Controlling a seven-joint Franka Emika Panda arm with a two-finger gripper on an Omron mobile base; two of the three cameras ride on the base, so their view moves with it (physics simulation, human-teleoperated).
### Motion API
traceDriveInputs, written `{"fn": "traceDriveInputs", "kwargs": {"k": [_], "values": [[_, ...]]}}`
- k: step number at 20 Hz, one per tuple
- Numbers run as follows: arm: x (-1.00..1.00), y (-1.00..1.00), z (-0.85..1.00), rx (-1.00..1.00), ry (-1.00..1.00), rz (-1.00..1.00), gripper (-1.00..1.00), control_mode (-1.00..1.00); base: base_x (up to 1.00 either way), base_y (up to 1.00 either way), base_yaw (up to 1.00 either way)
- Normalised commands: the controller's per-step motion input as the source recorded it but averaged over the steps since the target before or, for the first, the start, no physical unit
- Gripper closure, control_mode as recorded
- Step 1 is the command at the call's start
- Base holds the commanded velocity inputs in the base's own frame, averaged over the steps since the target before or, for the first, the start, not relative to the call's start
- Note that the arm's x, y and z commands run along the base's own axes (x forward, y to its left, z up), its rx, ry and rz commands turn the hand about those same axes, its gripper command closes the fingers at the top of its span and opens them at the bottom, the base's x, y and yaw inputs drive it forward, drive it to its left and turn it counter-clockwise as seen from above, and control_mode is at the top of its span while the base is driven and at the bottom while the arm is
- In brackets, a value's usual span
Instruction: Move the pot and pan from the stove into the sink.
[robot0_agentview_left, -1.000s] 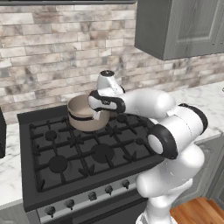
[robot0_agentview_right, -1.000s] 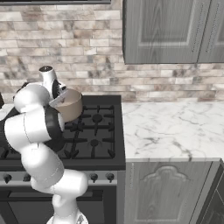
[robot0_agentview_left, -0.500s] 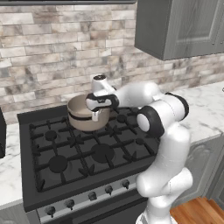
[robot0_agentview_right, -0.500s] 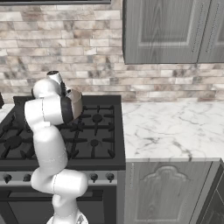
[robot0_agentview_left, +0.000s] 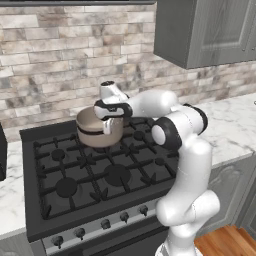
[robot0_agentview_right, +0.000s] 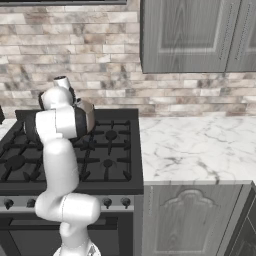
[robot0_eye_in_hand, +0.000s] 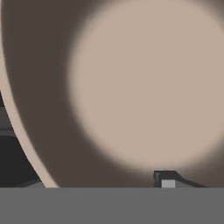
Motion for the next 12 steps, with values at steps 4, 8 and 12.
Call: {"fn": "traceDriveInputs", "kwargs": {"k": [4,8,12], "values": [[0.0,-0.05,0.15,0.01,0.03,0.0,1.0,-1.0,0.0,0.0,0.0],[-0.11,-0.08,0.53,0.05,0.09,0.02,1.0,-1.0,0.0,0.0,0.0],[-0.45,-0.02,0.79,0.04,0.02,0.08,1.0,-1.0,0.0,0.0,0.0]]}}
